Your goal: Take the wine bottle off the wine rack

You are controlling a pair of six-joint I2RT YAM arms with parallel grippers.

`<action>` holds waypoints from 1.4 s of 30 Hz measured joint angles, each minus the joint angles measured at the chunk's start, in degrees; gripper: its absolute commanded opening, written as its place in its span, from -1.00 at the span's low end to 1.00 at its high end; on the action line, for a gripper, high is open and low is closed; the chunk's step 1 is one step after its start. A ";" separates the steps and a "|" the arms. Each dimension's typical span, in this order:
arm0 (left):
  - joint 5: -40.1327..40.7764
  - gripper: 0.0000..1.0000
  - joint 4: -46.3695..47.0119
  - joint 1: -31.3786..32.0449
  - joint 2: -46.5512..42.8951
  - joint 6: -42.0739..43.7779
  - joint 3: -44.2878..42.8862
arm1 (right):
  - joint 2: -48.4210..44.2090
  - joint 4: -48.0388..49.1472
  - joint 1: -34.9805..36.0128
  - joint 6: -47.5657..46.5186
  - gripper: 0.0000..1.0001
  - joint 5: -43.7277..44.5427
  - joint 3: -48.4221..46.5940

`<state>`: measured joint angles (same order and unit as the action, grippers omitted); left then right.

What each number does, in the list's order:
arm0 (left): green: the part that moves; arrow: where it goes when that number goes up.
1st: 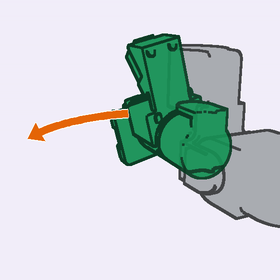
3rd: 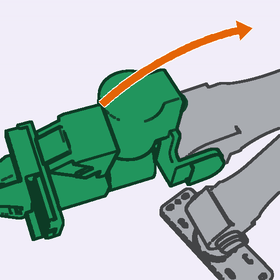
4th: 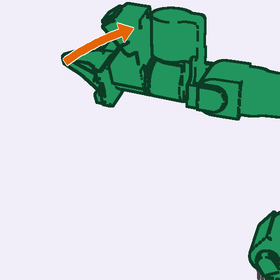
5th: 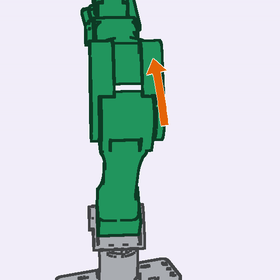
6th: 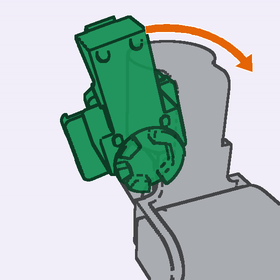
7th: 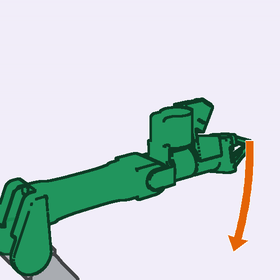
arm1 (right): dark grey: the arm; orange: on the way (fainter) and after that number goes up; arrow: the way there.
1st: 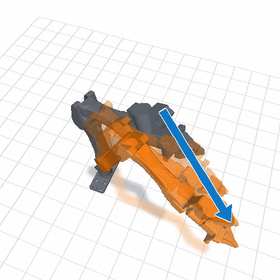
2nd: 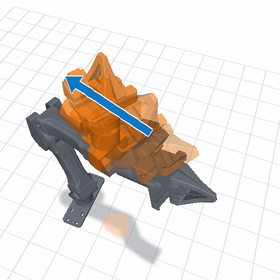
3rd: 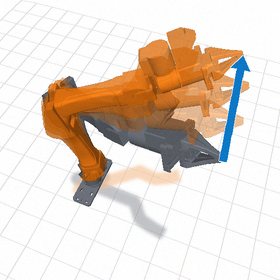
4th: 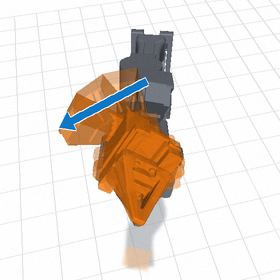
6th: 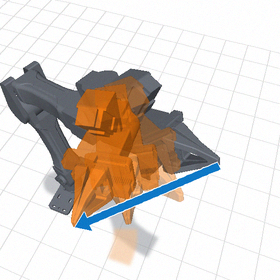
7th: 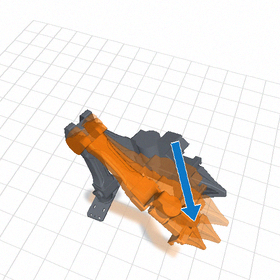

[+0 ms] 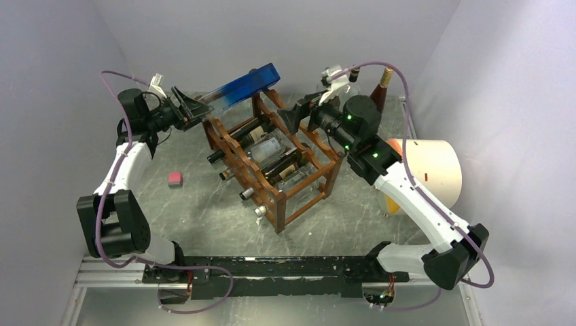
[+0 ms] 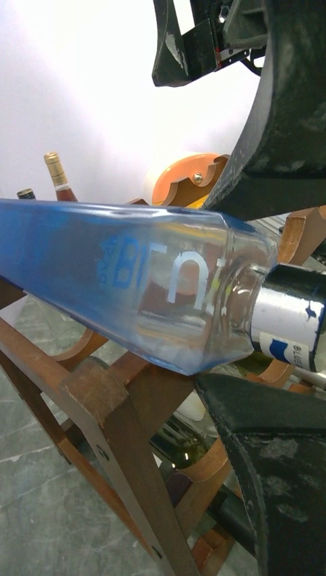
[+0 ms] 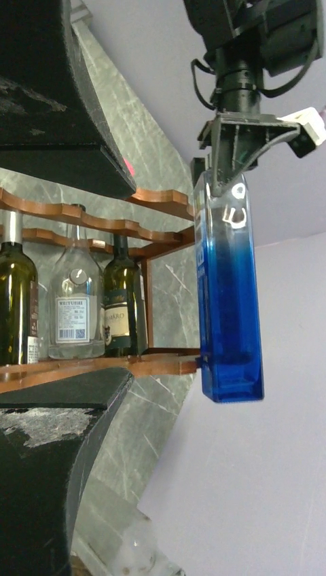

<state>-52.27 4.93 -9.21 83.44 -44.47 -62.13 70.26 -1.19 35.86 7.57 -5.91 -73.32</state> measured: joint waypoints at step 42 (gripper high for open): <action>4.72 -0.63 -14.82 0.79 -5.25 7.78 -8.44 | 46.49 -16.11 10.97 -70.90 1.00 -13.11 -44.06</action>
<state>-47.55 -9.89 -8.43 78.19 -36.69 -70.57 116.75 -17.30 46.83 -63.33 -19.03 -117.38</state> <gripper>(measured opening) 0.667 0.997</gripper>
